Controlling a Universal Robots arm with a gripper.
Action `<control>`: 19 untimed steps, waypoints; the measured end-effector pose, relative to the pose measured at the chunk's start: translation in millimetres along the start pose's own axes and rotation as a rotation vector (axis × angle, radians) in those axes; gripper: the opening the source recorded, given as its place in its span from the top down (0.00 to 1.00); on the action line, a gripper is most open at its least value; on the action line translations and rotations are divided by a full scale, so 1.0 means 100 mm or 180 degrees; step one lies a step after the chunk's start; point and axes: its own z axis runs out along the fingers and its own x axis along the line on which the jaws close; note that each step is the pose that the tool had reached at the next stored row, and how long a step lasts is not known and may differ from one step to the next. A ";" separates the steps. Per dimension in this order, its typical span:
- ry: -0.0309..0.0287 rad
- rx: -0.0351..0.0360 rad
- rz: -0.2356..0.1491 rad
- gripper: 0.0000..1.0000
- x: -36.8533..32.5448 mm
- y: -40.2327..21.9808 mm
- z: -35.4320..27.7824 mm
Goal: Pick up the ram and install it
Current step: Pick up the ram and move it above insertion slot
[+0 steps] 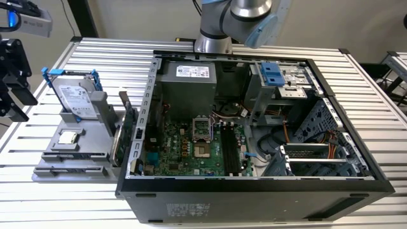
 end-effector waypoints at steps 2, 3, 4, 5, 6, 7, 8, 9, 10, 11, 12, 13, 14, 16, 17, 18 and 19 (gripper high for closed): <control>0.0000 0.0000 0.0001 0.00 -0.001 0.002 0.010; 0.0000 0.0000 0.0001 0.00 -0.001 0.001 0.015; 0.0000 0.0000 0.0001 0.00 -0.001 0.001 0.019; 0.0000 0.0000 0.0000 0.00 0.000 0.000 0.023; 0.0000 0.0000 0.0000 0.00 0.001 0.000 0.028; 0.0000 0.0000 0.0000 0.00 0.001 0.000 0.033; 0.0000 0.0000 0.0000 0.00 0.001 0.000 0.037; 0.0000 0.0000 0.0000 0.00 0.001 0.000 0.042; 0.0000 0.0000 0.0000 0.00 0.001 0.000 0.046; 0.0000 0.0000 0.0000 0.00 0.001 0.000 0.050; 0.0000 0.0000 0.0000 0.00 0.002 0.000 0.055; 0.0000 0.0000 0.0000 0.00 0.002 0.000 0.059; 0.0000 0.0000 0.0000 0.00 0.002 0.000 0.063; 0.0000 0.0000 0.0000 0.00 0.002 0.000 0.071; 0.0000 0.0000 0.0000 0.00 0.002 0.000 0.076; 0.0000 0.0000 0.0000 0.00 0.002 0.000 0.080; 0.0000 0.0000 0.0000 0.00 0.003 0.000 0.084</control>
